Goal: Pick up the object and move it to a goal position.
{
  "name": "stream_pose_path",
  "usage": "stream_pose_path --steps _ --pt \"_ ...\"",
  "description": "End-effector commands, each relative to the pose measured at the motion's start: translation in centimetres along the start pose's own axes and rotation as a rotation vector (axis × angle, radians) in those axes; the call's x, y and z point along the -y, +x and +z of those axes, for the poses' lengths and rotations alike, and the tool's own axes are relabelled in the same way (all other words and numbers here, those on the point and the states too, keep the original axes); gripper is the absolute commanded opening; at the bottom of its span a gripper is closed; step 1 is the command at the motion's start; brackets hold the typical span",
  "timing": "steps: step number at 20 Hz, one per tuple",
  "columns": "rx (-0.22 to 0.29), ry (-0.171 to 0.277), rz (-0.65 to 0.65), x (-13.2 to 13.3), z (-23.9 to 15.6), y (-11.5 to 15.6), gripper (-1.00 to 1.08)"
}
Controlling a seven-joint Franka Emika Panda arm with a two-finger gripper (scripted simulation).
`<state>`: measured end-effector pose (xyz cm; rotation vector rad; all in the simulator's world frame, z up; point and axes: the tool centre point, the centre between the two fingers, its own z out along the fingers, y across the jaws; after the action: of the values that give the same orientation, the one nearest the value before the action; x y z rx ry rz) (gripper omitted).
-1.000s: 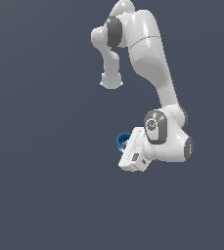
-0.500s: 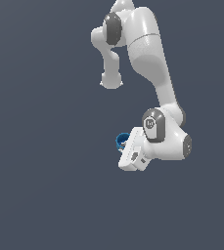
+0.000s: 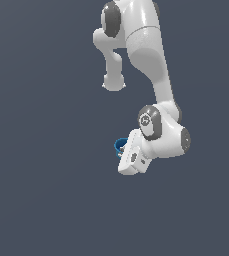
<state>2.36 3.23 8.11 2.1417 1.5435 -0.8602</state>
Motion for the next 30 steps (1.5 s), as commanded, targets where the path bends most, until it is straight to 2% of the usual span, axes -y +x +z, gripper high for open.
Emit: stream_pose_path --steps 1,30 --pt "-0.024 -0.039 0.000 -0.6 0.0 -0.6 -1.00" --pt "-0.304 -0.504 -0.015 -7.7 0.0 -7.3 -1.00"
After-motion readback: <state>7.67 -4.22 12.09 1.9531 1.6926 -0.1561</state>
